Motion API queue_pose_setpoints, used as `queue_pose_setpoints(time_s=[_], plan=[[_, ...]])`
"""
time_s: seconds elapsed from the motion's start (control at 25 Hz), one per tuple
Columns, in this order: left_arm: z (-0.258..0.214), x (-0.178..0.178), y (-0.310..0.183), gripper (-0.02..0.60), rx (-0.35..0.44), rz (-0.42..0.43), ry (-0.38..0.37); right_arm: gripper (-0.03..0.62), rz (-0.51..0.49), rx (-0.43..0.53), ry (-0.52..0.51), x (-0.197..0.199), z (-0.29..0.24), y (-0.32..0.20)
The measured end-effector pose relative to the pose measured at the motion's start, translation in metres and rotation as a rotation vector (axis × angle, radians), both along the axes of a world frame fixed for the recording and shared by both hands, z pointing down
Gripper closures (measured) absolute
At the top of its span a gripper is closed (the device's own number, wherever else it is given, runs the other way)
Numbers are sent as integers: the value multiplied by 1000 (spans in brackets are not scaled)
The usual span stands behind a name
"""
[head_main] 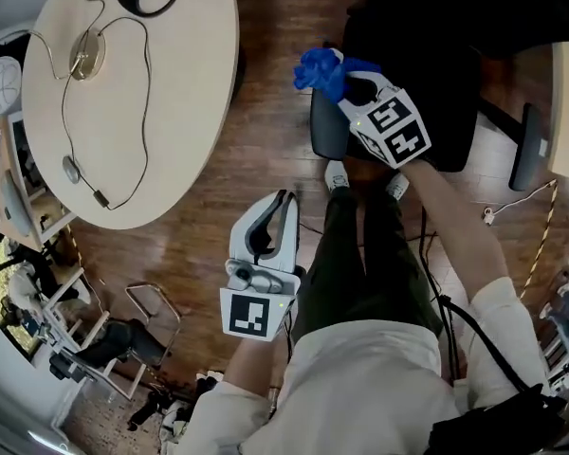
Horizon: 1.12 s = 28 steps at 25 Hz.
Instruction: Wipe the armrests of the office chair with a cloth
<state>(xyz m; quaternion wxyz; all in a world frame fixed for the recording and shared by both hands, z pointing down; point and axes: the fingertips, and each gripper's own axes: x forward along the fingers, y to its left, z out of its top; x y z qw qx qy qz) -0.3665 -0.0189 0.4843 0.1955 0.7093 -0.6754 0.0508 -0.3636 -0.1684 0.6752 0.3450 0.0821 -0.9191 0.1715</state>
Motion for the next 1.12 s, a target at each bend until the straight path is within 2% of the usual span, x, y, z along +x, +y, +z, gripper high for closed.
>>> queue_pose_setpoints(time_s=[0.2, 0.28, 0.4, 0.48, 0.56, 0.64, 0.72, 0.8, 0.92, 1.04, 1.12], plan=[[4, 5, -24, 554, 27, 7, 7, 522, -219, -63, 23, 42, 2, 145], [-2, 12, -39, 554, 44, 24, 13, 522, -202, -81, -13, 59, -4, 170], [-6, 35, -59, 554, 45, 82, 4, 522, -22, -108, -104, 98, -37, 142], [-8, 65, -74, 554, 49, 142, -1, 522, 162, -93, -150, 154, -63, 100], [-13, 101, -88, 554, 63, 200, 13, 522, 377, -41, -152, 239, -86, 49], [-19, 136, -102, 554, 76, 243, 39, 522, 569, 39, -101, 333, -98, -9], [-20, 168, -113, 554, 83, 280, 61, 523, 701, 106, -23, 416, -88, -68], [-20, 198, -118, 554, 79, 312, 85, 526, 784, 114, 40, 476, -57, -122], [-17, 231, -119, 554, 53, 333, 100, 526, 846, 1, 101, 518, -1, -164], [-15, 246, -116, 554, 31, 334, 92, 528, 833, -11, 112, 528, 3, -155], [-12, 247, -115, 554, 24, 328, 85, 528, 814, -14, 111, 534, -2, -114]])
